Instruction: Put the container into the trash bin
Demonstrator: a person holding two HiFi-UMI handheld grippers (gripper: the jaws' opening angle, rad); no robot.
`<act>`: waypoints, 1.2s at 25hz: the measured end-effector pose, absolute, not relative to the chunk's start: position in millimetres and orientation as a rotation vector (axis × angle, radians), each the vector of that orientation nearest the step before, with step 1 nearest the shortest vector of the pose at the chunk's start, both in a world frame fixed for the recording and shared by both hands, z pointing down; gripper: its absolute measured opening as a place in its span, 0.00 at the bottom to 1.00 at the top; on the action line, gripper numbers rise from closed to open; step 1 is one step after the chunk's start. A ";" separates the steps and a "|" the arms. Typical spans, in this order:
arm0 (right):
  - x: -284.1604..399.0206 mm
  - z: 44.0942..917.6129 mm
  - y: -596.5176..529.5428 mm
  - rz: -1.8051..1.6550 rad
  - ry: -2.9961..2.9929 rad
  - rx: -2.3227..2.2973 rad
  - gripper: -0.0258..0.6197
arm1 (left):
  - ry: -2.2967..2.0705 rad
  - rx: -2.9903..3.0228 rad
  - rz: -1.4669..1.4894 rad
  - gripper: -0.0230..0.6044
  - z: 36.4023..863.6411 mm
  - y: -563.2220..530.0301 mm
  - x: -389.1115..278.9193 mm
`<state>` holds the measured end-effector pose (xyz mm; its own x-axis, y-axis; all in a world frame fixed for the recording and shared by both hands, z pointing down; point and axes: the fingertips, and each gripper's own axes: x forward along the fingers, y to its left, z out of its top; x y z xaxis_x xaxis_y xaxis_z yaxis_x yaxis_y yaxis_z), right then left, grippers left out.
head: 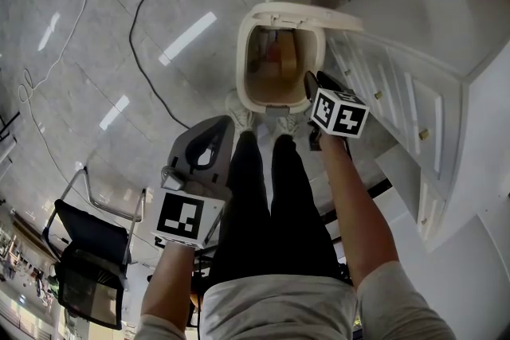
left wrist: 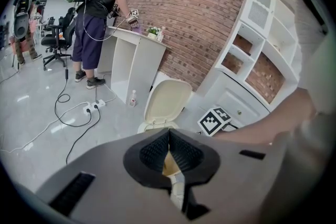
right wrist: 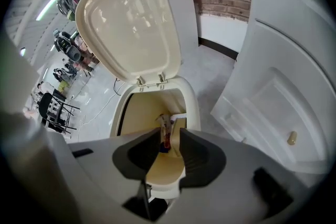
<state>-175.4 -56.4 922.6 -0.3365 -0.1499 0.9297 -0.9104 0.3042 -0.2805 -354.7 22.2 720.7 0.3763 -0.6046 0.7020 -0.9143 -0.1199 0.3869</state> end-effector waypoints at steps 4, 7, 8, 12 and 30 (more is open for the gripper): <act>-178.9 920.8 -54.2 1.112 -1.715 0.952 0.21 | -1.340 1.826 0.470 0.06 718.1 17.7 -358.5; -180.5 918.6 -54.1 1.107 -1.721 0.947 0.21 | -1.356 1.838 0.448 0.06 715.5 14.8 -357.6; -180.9 917.7 -54.0 1.106 -1.725 0.945 0.21 | -1.357 1.840 0.447 0.06 715.0 15.0 -356.9; -183.1 912.6 -54.2 1.101 -1.737 0.936 0.21 | -1.374 1.853 0.427 0.06 709.4 12.1 -354.7; -231.6 811.1 -43.6 0.963 -1.980 0.673 0.11 | -1.427 1.918 0.403 0.06 640.4 3.4 -338.6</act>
